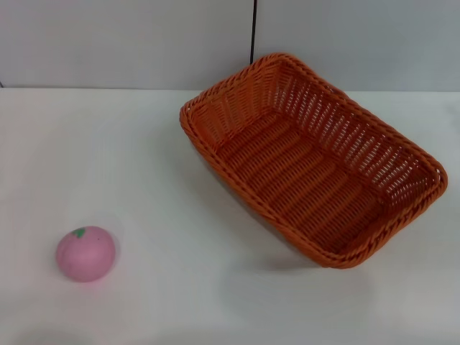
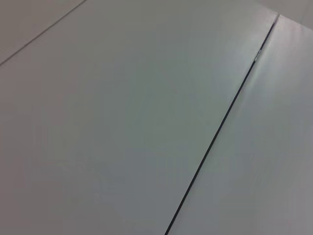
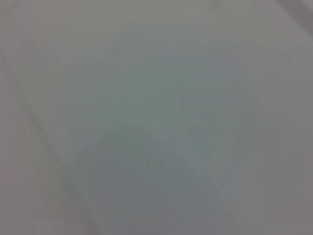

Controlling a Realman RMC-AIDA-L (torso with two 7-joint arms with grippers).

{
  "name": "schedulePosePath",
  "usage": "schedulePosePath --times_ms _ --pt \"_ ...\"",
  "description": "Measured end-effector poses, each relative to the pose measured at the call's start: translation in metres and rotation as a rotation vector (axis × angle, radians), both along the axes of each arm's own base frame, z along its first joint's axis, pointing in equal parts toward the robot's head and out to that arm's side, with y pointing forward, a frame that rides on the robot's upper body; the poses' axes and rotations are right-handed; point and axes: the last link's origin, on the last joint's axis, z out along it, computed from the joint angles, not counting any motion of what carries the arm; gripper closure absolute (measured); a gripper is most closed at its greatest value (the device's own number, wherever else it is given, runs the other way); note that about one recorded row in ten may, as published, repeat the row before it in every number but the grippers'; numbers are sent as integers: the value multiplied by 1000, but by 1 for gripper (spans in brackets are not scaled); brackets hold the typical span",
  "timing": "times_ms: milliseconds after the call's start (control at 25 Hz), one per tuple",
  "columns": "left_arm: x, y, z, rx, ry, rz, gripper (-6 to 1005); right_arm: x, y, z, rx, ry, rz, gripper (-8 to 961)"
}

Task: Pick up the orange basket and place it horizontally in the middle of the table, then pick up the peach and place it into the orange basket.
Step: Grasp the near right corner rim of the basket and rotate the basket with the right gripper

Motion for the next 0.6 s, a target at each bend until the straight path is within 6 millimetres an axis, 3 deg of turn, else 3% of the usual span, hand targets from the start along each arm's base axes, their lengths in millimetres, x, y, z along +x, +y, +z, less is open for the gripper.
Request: schedulePosePath --times_ms 80,160,280,480,600 --pt "0 -1 0 5 -3 3 846 -22 12 16 -178 -87 70 494" --pt "-1 -1 1 8 -6 5 820 -27 14 20 -215 -111 77 490" --pt "-1 -1 0 9 -12 9 780 -53 27 39 -338 -254 70 485" --pt "-1 0 -1 9 -12 14 609 -81 40 50 -463 -374 76 477" --pt "-2 1 -1 5 -14 19 516 -96 51 56 -543 -451 50 353"
